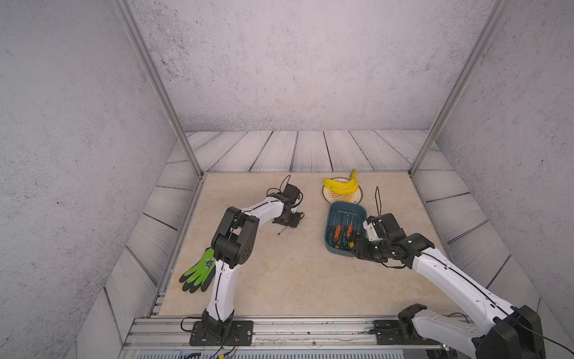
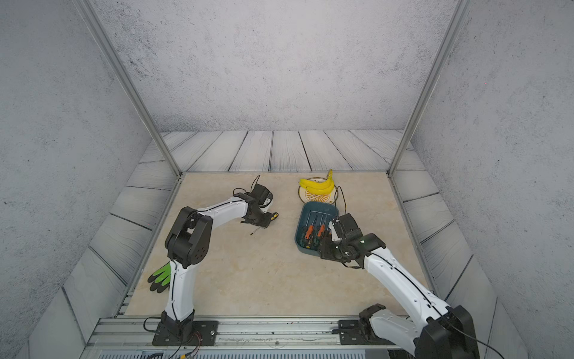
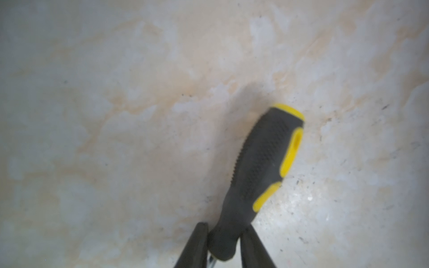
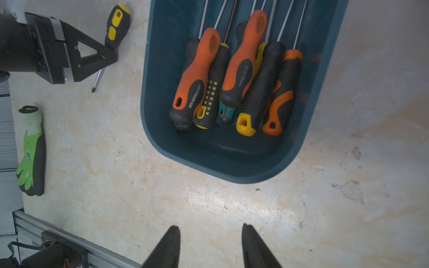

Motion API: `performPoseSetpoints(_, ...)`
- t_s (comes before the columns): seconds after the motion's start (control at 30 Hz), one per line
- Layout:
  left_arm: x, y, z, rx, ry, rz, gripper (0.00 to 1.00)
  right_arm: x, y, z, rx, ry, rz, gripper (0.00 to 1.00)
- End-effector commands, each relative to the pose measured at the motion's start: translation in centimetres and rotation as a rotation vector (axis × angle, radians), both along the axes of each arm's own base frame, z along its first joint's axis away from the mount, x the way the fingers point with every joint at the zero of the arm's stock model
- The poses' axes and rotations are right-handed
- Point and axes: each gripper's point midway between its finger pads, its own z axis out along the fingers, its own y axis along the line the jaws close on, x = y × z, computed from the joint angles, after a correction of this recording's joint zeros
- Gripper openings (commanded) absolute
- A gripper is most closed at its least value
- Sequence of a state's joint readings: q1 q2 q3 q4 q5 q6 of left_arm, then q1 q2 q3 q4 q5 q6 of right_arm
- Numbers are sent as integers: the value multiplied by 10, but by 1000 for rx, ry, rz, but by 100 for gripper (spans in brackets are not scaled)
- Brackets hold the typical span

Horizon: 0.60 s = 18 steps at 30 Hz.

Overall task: Put the screwdriver on the desktop into the storage box
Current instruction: Pick up the screwdriver from the center of the board.

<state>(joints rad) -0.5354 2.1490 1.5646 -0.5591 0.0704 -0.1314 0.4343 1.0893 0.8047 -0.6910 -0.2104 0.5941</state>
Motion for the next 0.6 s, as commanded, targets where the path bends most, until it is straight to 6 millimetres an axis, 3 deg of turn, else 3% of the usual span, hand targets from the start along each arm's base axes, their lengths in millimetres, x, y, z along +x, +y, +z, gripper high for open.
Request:
performPoseSetpoints(0.0,-15,5,-3,80,5,-35,19,-1,-2,-5,-4,10,-10,48)
performPoseSetpoints(0.23,-18,2,11,49,-10,-36,1,1,-4,-2,-15,-9,-10,48)
performPoseSetpoints(0.57,-30,-8,85,-78,-26,-29,0,13,-9,26,-57,-134,32,48)
